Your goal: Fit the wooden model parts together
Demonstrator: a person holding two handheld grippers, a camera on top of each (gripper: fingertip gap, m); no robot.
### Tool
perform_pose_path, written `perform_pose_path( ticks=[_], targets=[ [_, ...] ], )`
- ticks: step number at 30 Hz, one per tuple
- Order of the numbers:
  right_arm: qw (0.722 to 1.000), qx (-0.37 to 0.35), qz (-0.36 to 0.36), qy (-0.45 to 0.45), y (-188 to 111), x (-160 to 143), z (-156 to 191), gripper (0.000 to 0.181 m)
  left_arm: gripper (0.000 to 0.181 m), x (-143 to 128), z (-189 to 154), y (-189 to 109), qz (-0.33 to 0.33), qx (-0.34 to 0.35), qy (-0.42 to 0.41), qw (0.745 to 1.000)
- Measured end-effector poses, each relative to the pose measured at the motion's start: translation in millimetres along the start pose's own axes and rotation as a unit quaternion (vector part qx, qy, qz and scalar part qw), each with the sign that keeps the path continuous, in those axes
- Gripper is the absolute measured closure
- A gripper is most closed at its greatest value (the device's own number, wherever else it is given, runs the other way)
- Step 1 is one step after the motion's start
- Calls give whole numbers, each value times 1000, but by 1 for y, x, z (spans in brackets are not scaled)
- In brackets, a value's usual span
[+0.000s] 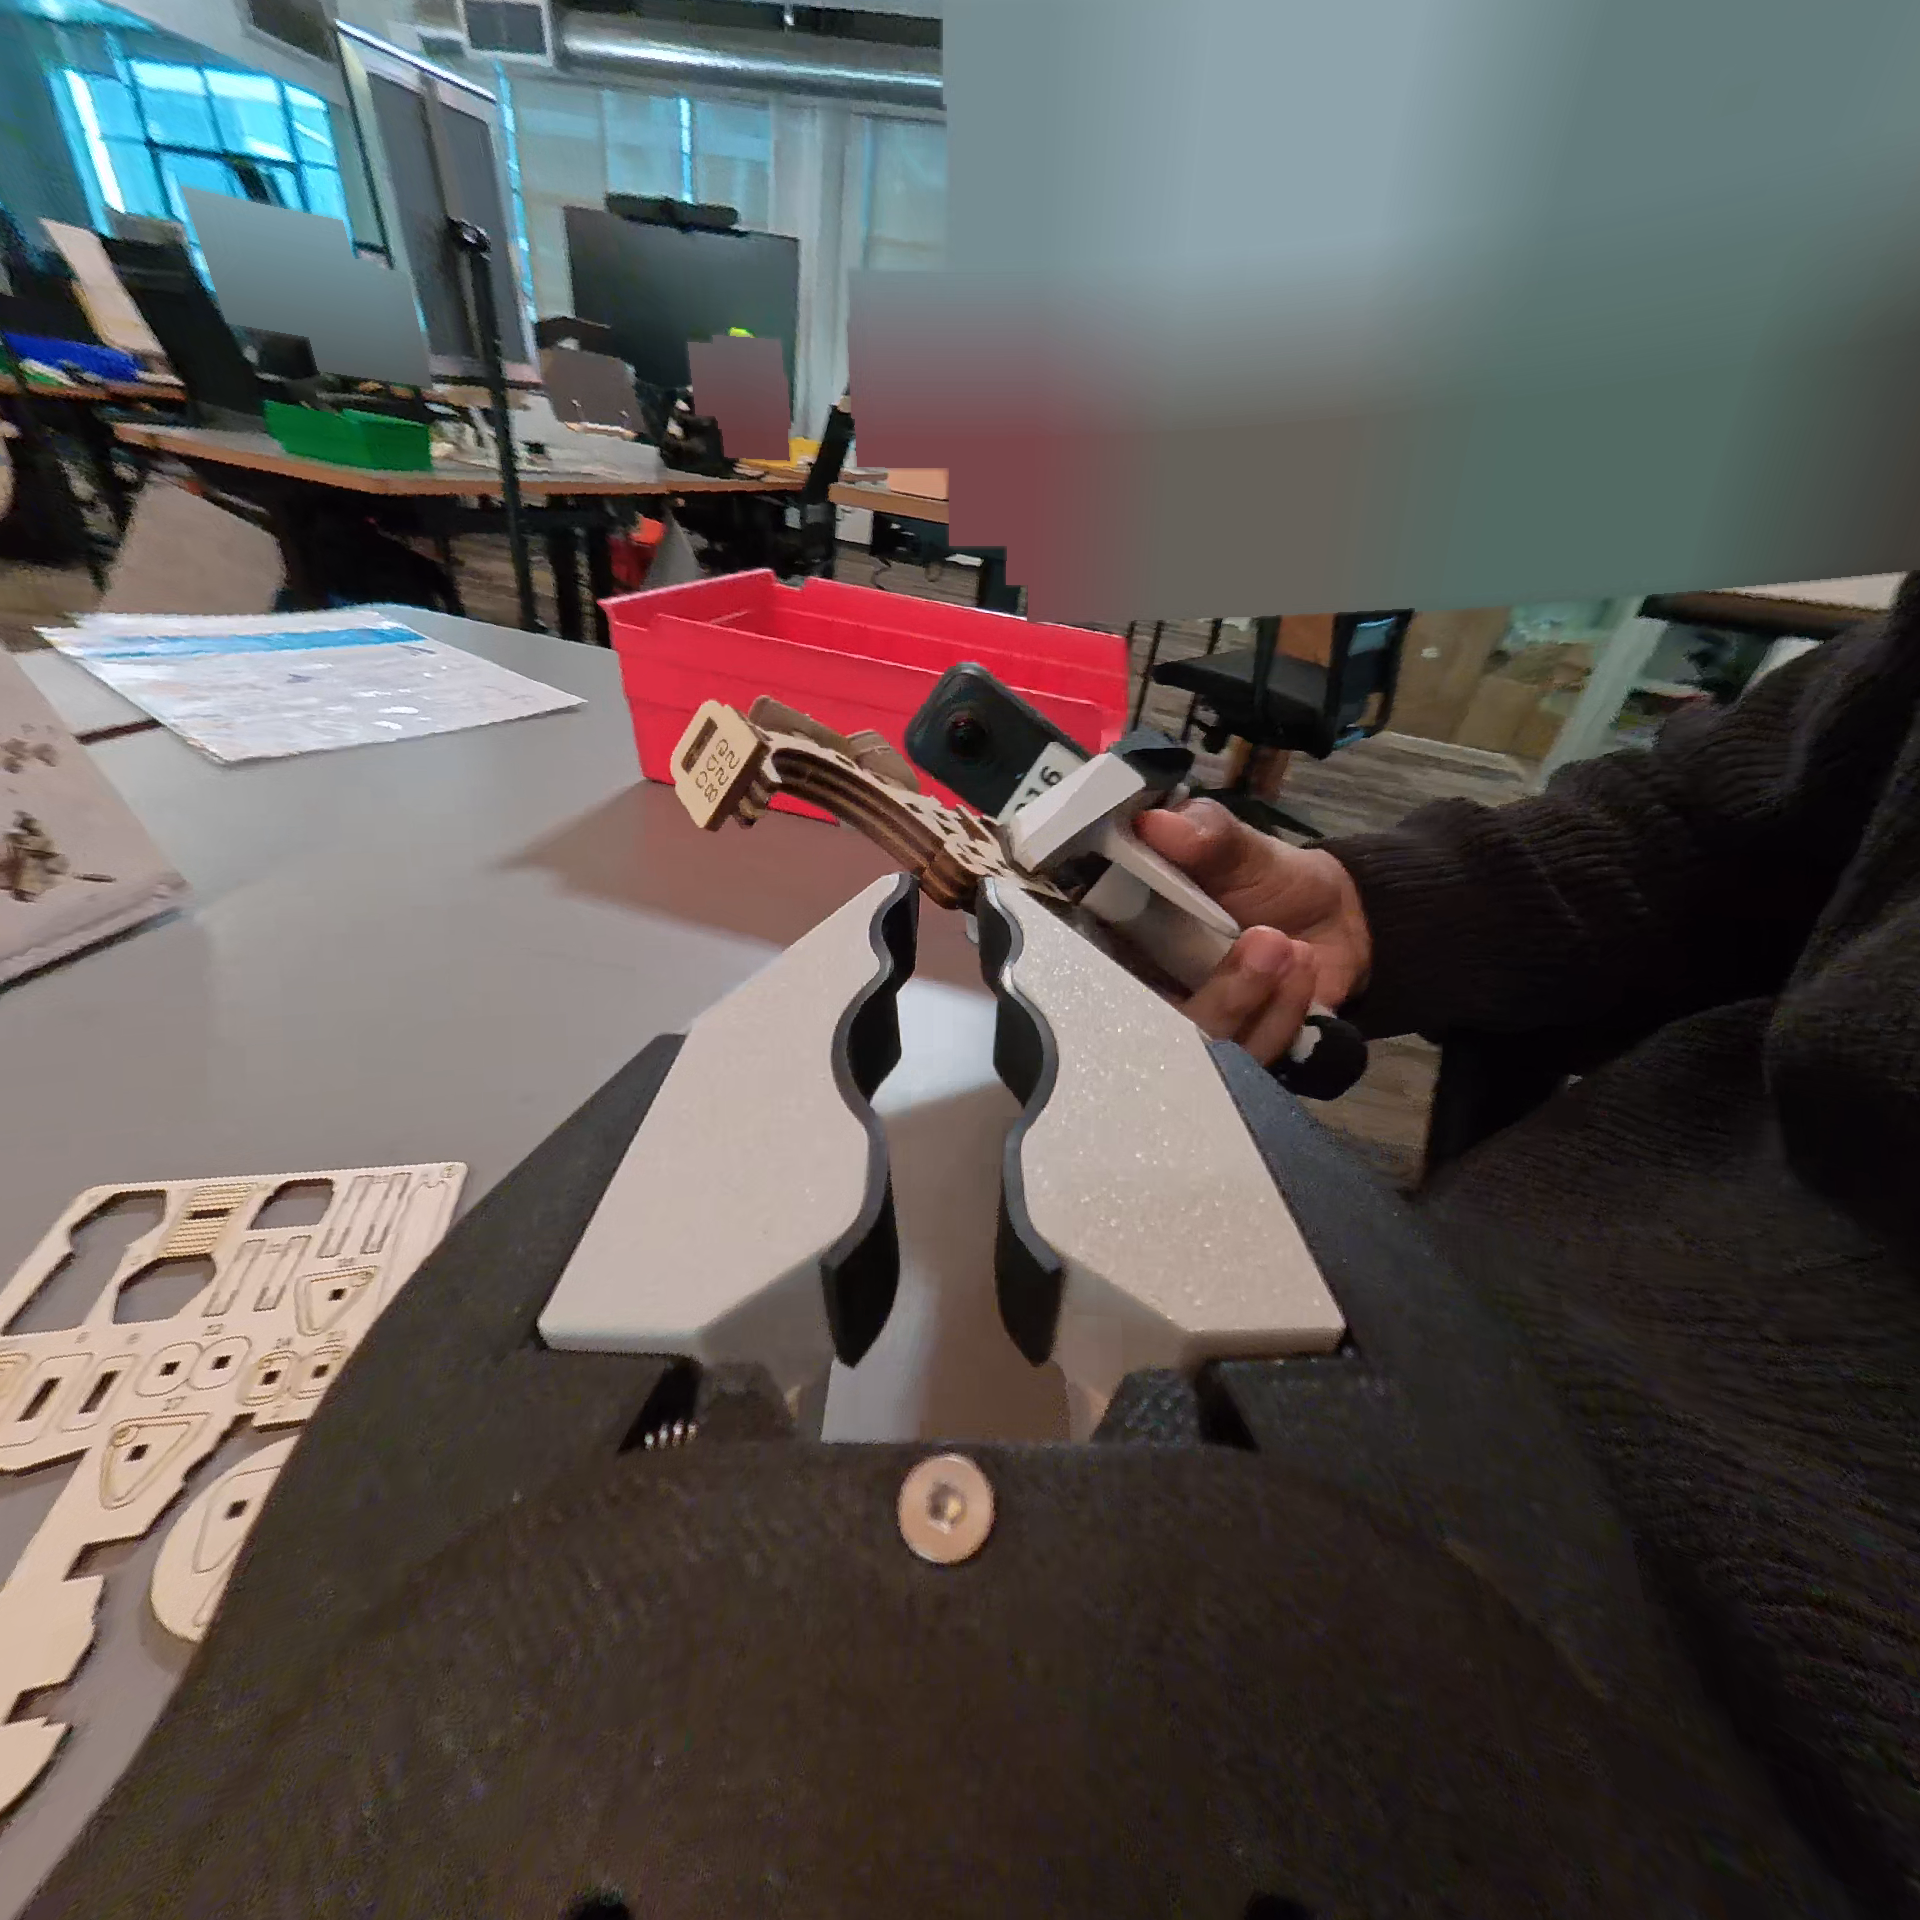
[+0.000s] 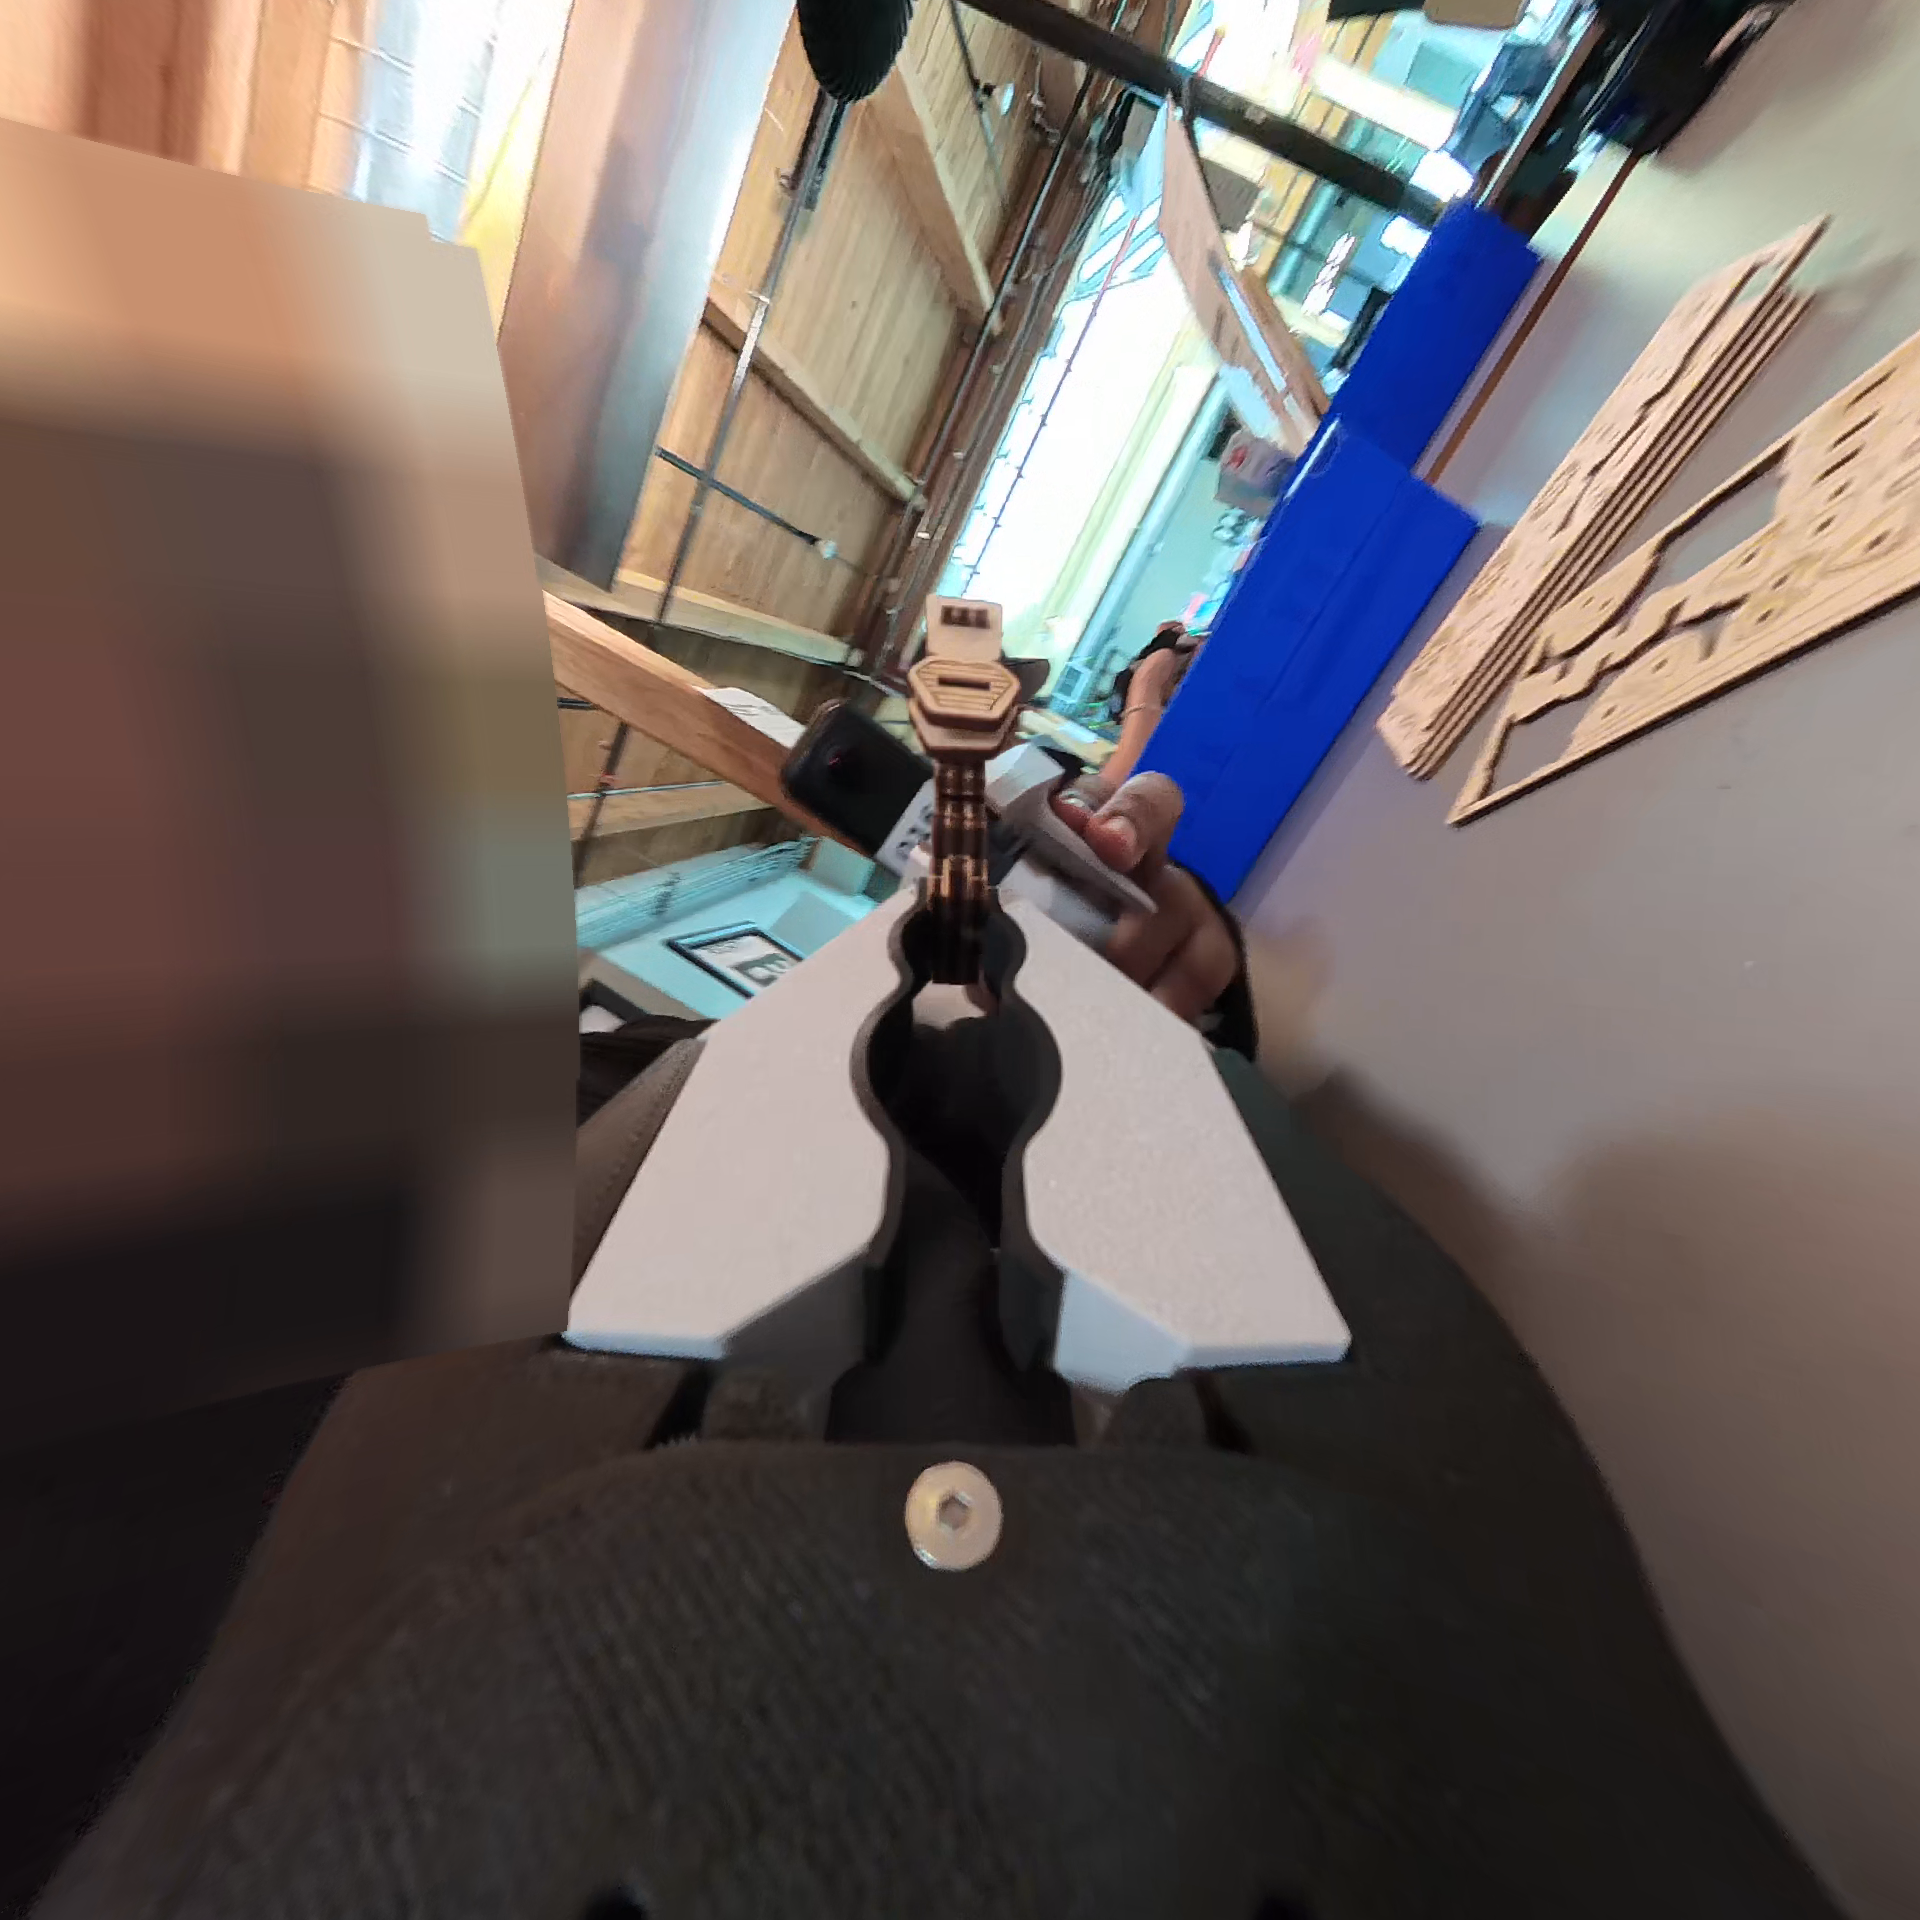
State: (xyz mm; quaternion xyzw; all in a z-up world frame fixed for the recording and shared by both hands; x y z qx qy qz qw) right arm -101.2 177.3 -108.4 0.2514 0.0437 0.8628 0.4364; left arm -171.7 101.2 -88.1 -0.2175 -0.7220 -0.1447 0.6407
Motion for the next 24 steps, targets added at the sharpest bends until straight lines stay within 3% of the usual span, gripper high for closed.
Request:
perform_pose_path(
  ticks=[5, 24],
  targets=[
    [998, -41, -8, -56, 0, 2, 1, 173, 174, -2, 2, 0, 1, 23, 15, 1000],
    [954, -162, 25, -252, 5, -4, 6, 173, 170, -3, 5, -2, -3, -4, -23, 1000]
  ],
)
Point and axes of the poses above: each gripper's, where its closed fingertips meet, y out along the fingers, x out of its top, z = x × y across the jaws, the point moved 5 cm from there along -y, back along the fingers, and after that the axes turned 5 degrees about z, right-handed, at the moved point
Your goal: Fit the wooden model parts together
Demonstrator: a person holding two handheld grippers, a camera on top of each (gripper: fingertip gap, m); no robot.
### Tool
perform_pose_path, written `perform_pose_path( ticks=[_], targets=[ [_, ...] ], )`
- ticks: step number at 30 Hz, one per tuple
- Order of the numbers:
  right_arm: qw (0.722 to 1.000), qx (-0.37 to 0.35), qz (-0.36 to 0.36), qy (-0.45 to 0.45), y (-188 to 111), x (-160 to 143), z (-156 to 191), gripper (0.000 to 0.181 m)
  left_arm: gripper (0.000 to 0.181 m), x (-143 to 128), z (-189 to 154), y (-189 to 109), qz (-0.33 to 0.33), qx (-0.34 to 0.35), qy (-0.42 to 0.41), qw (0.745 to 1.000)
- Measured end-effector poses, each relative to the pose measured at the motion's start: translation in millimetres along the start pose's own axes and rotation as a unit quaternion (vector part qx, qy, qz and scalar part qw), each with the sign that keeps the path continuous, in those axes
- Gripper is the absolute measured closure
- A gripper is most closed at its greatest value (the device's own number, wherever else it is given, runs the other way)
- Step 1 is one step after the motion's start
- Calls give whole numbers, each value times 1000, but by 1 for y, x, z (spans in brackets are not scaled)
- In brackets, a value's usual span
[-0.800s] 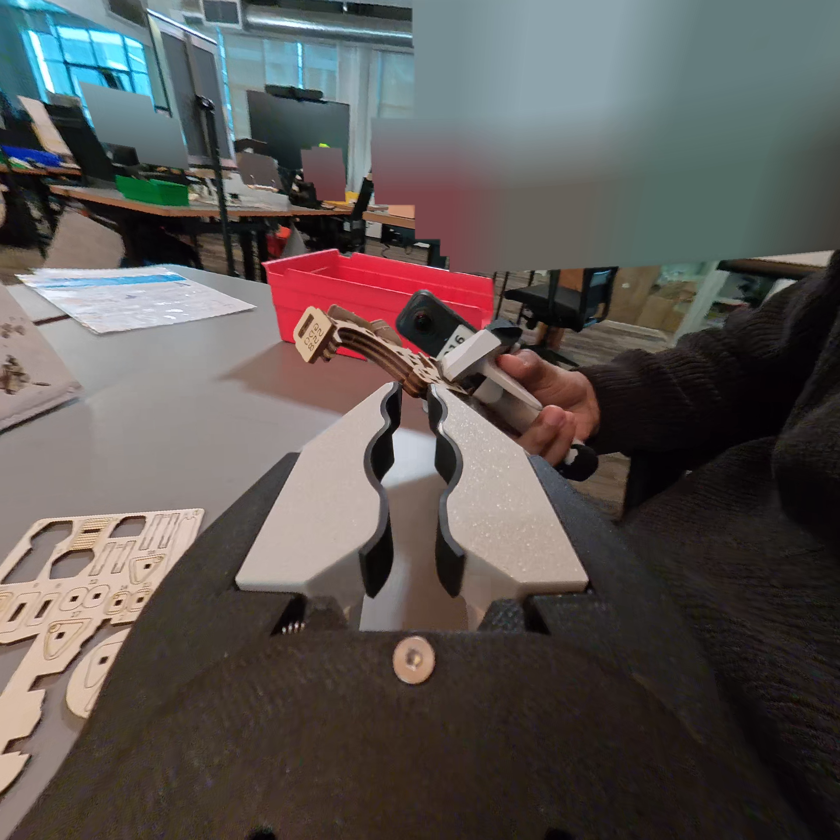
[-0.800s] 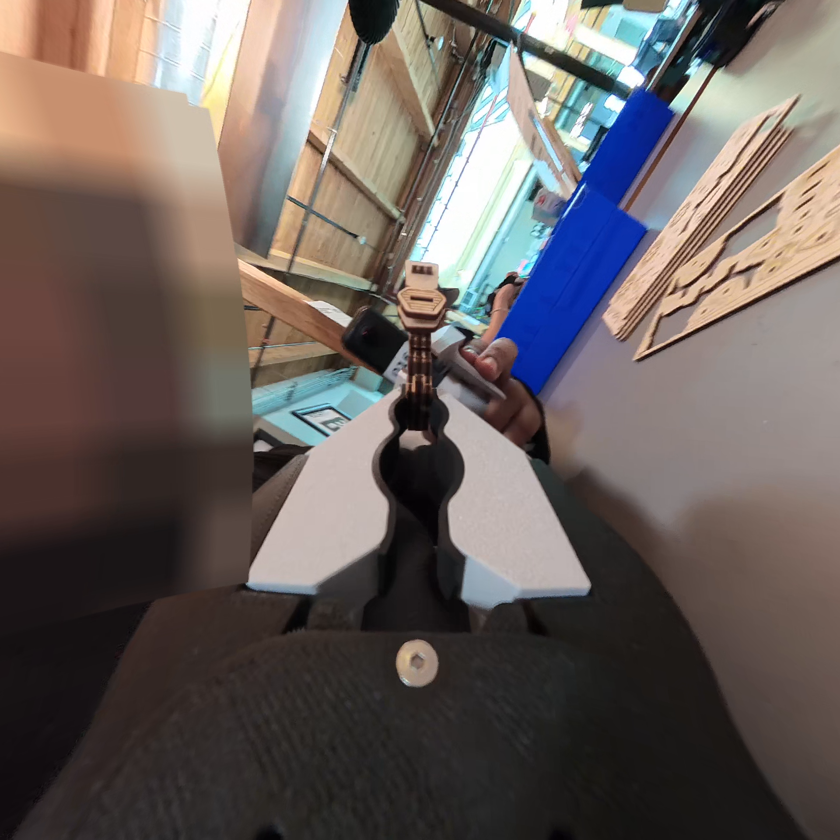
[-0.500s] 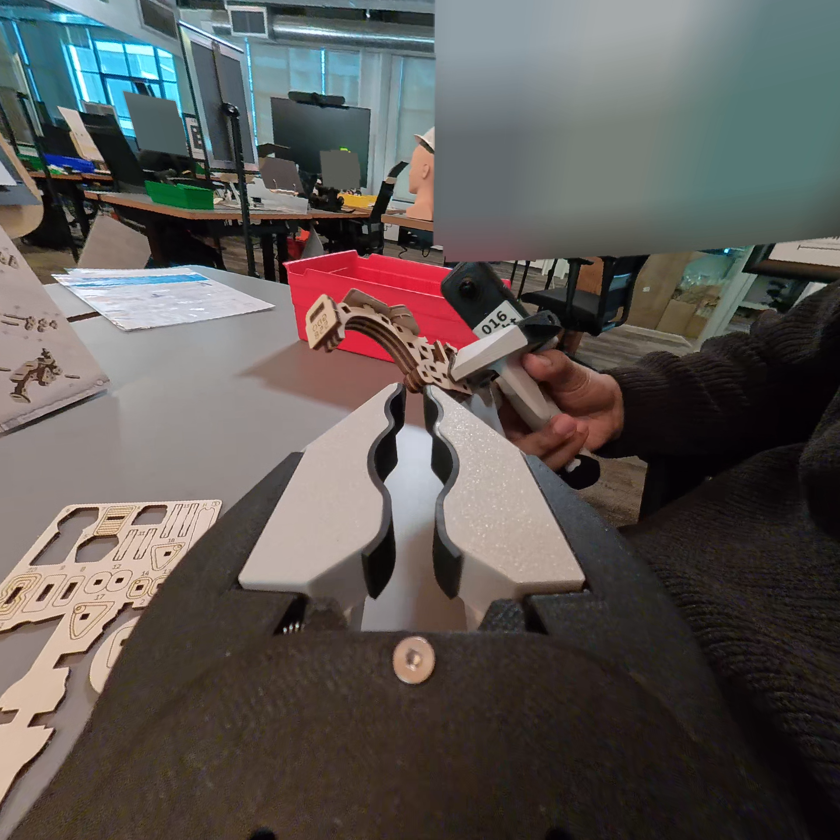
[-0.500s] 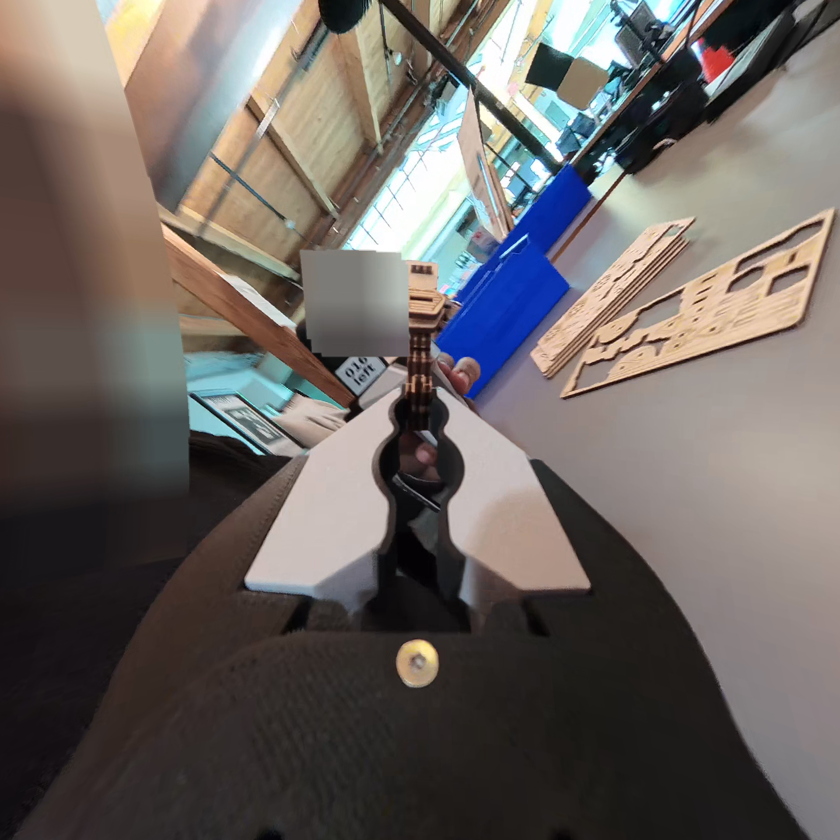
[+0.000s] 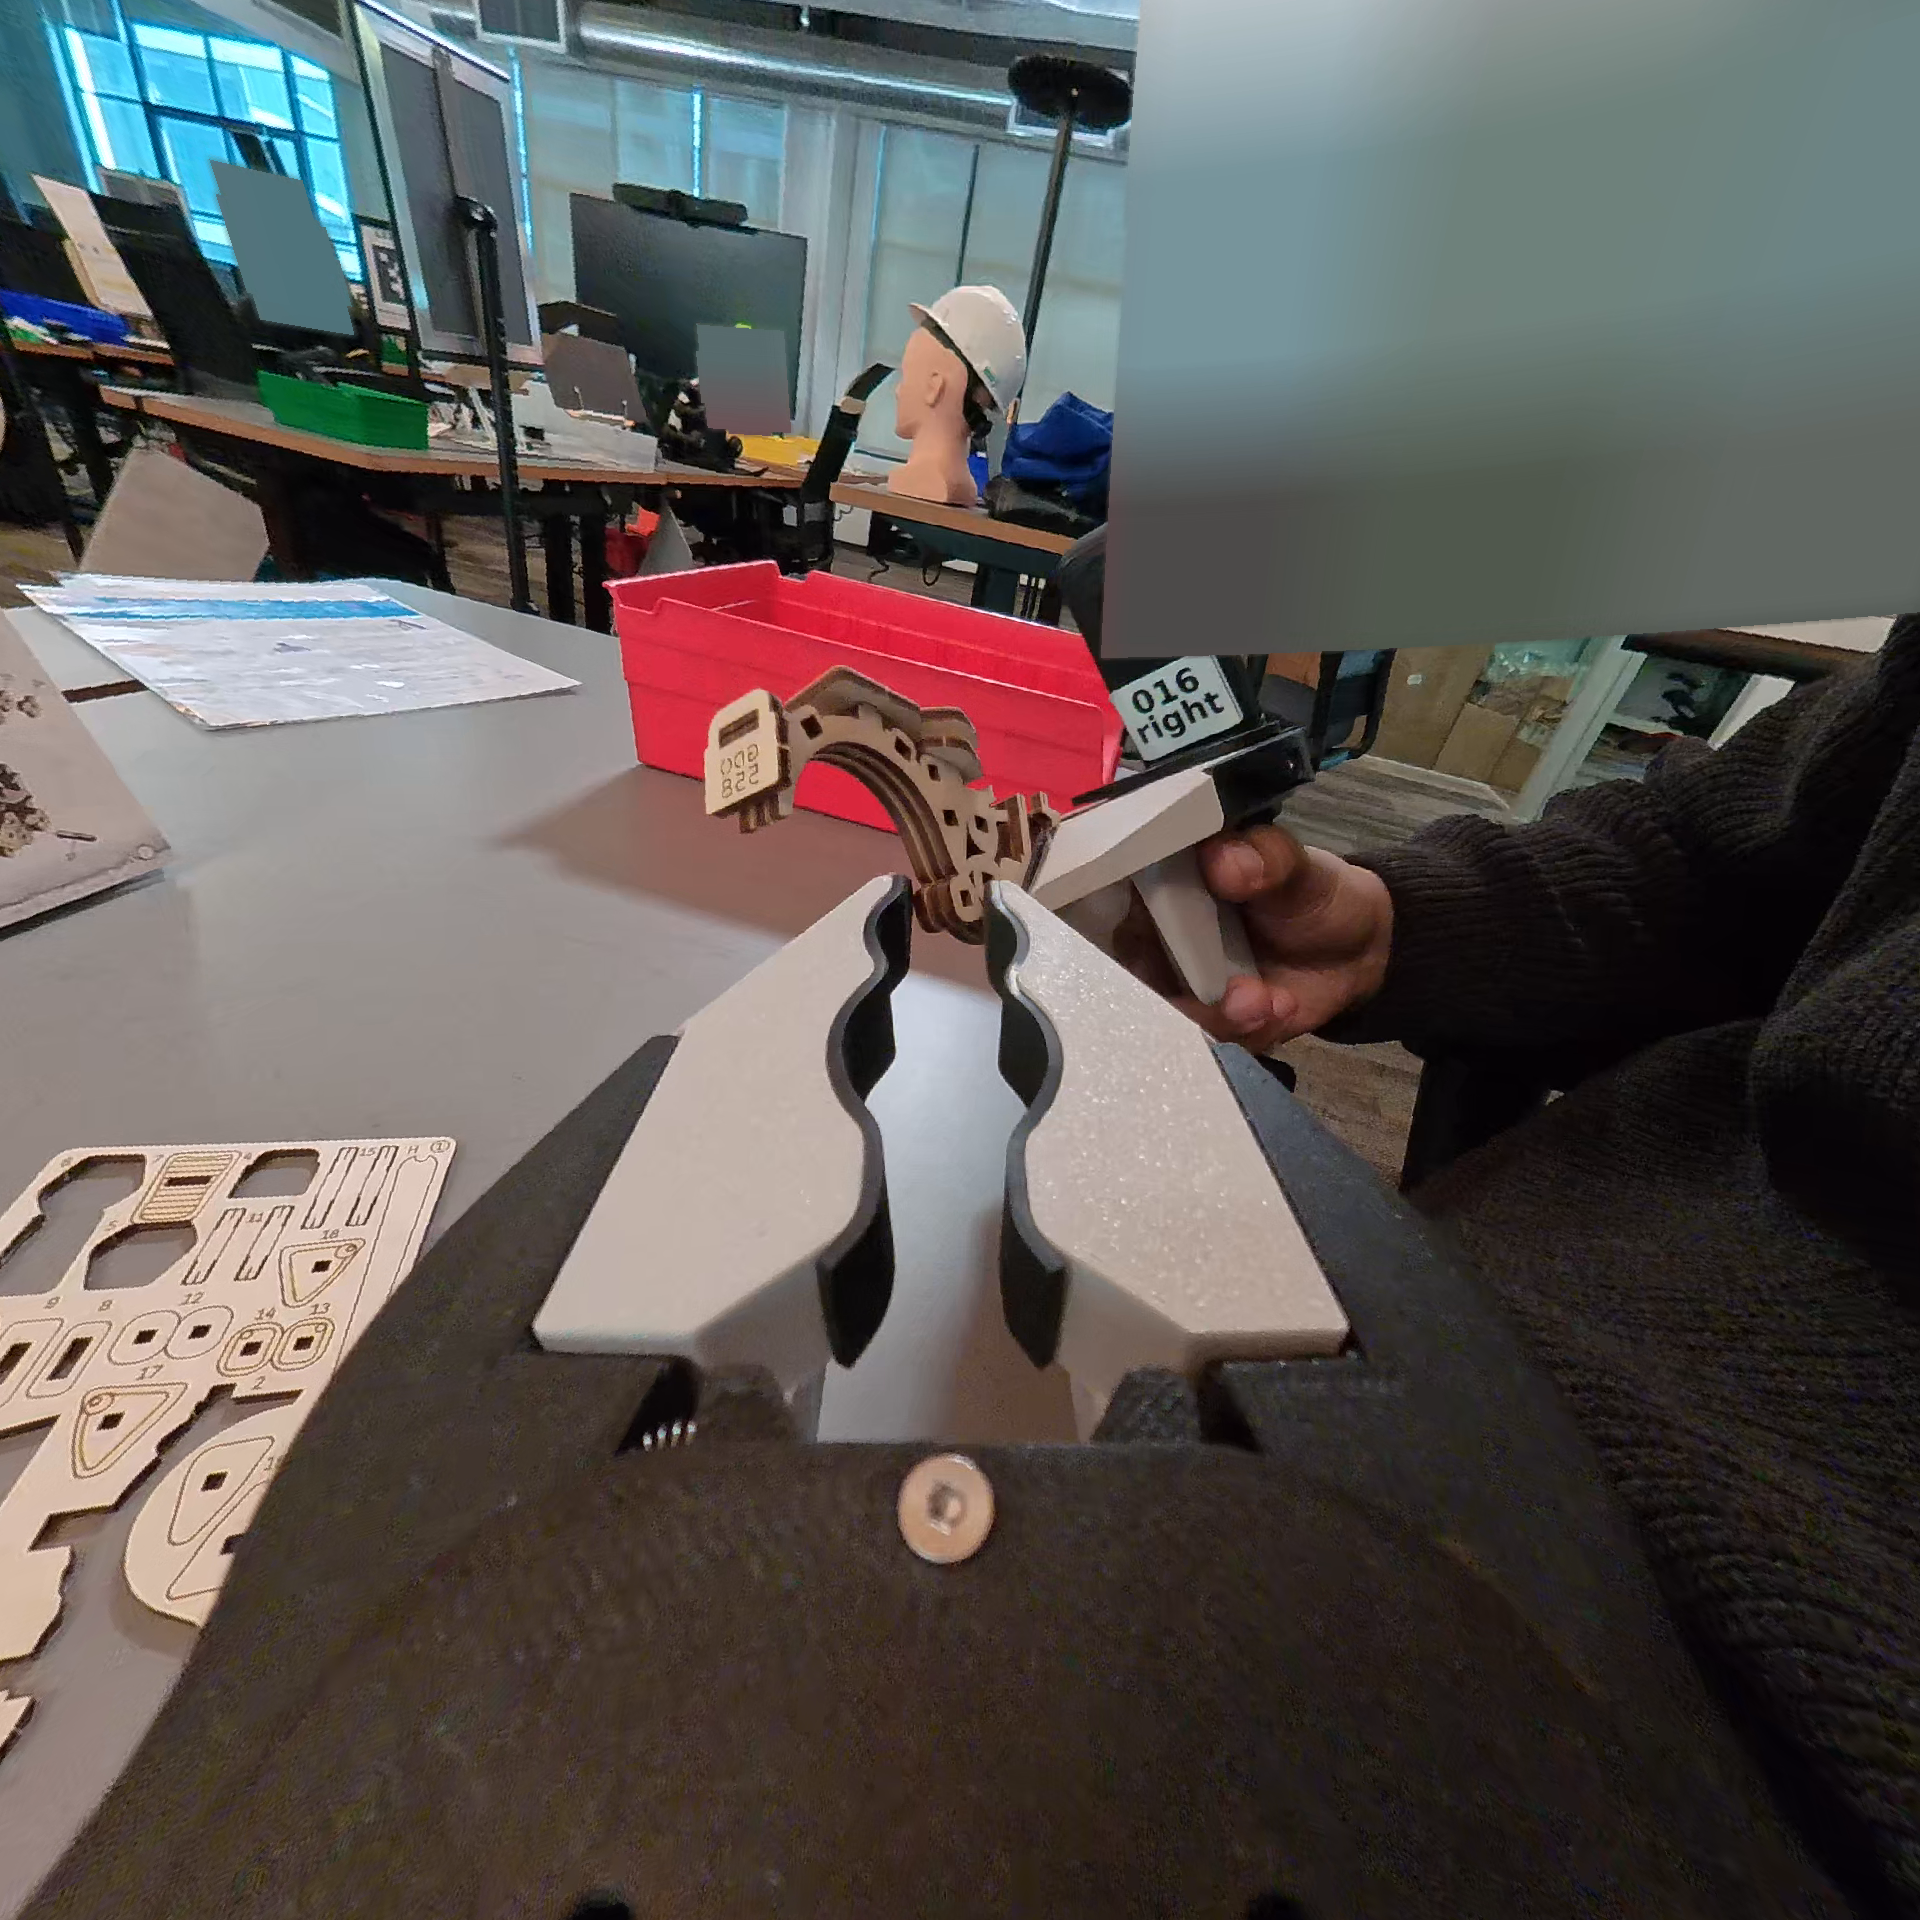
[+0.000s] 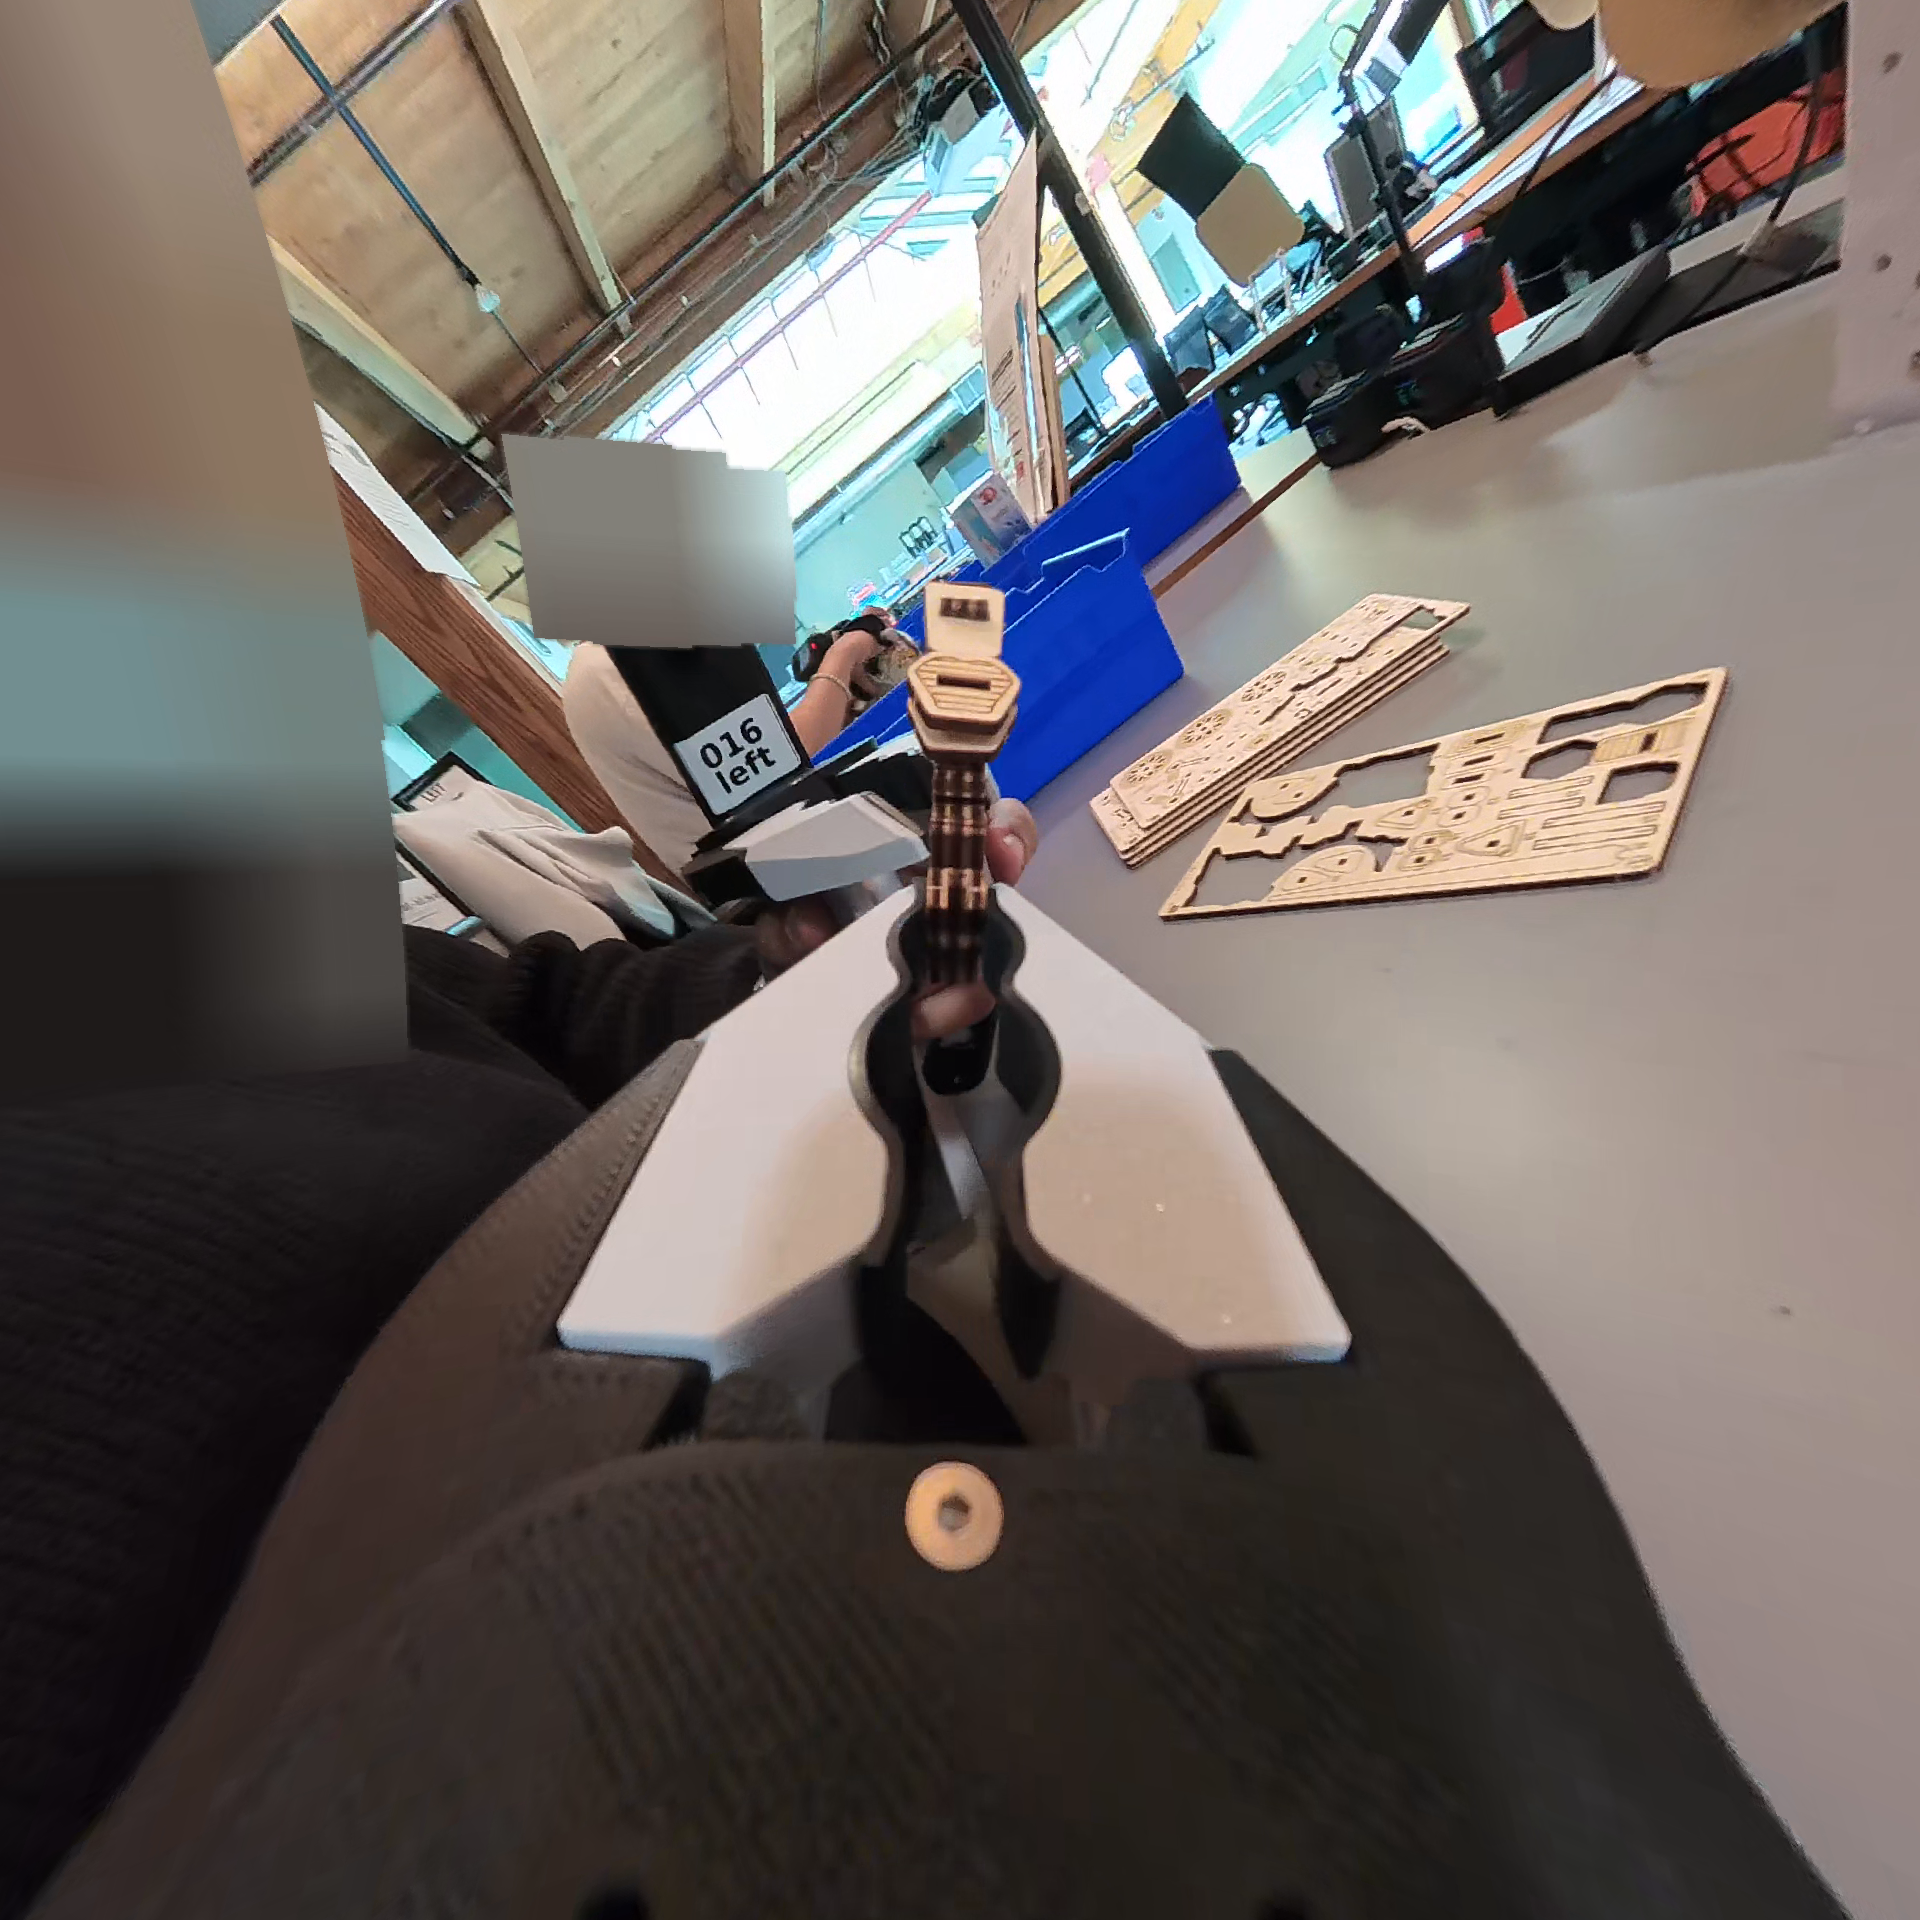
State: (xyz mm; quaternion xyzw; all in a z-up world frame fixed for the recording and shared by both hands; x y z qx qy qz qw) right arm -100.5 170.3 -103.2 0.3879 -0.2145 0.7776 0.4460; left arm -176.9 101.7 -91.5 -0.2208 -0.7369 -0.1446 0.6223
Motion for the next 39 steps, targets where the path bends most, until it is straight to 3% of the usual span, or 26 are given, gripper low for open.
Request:
perform_pose_path(
  ticks=[26, 30, 36, 39],
  targets=[
    [1000, -10, -3, -16, 3, -1, 3, 173, 172, 0, -2, 4, 12, -40, -52, 998],
    [1000, -8, -2, -18, 3, -1, 3, 173, 162, 3, 1, 0, -21, -23, -61, 998],
    [1000, 4, 19, -6, 8, -8, 5, 173, 148, 2, 2, 5, -35, -73, -182, 980],
    [999, 23, 15, 23, 11, -9, 7, 173, 166, 1, 2, 6, -42, -102, -233, 966]
  ],
)
Point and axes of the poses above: each gripper's, where its closed fingertips meet, y out along the fingers, x out of its top, z = x × y across the jaws, the point moved 5 cm from there along -y, back along the fingers, and after that the axes turned 5 degrees about z, right-handed, at the moved point
